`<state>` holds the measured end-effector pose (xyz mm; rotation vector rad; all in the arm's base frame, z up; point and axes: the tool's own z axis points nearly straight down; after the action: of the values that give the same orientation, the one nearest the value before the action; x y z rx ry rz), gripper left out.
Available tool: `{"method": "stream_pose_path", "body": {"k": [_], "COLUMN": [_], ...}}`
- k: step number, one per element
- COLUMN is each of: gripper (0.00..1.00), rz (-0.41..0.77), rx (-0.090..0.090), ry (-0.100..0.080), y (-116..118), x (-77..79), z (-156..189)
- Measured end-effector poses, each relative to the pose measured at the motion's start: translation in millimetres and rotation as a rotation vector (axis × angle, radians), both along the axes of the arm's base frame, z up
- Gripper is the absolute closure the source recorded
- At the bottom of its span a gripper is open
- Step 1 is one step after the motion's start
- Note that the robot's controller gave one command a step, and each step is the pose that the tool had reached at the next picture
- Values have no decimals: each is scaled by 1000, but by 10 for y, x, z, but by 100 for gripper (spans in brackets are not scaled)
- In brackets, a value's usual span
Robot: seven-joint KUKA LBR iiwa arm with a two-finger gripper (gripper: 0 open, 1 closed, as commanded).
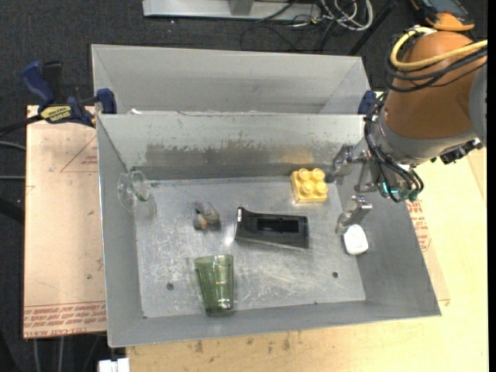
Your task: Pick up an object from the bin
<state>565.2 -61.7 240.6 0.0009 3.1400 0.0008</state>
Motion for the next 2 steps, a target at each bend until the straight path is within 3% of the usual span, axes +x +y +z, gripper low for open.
{"method": "stream_pose_path", "body": {"k": [2], "gripper": [0], "rz": [1], "rx": [0], "ry": [0], "y": [1], "x": [0], "z": [0]}}
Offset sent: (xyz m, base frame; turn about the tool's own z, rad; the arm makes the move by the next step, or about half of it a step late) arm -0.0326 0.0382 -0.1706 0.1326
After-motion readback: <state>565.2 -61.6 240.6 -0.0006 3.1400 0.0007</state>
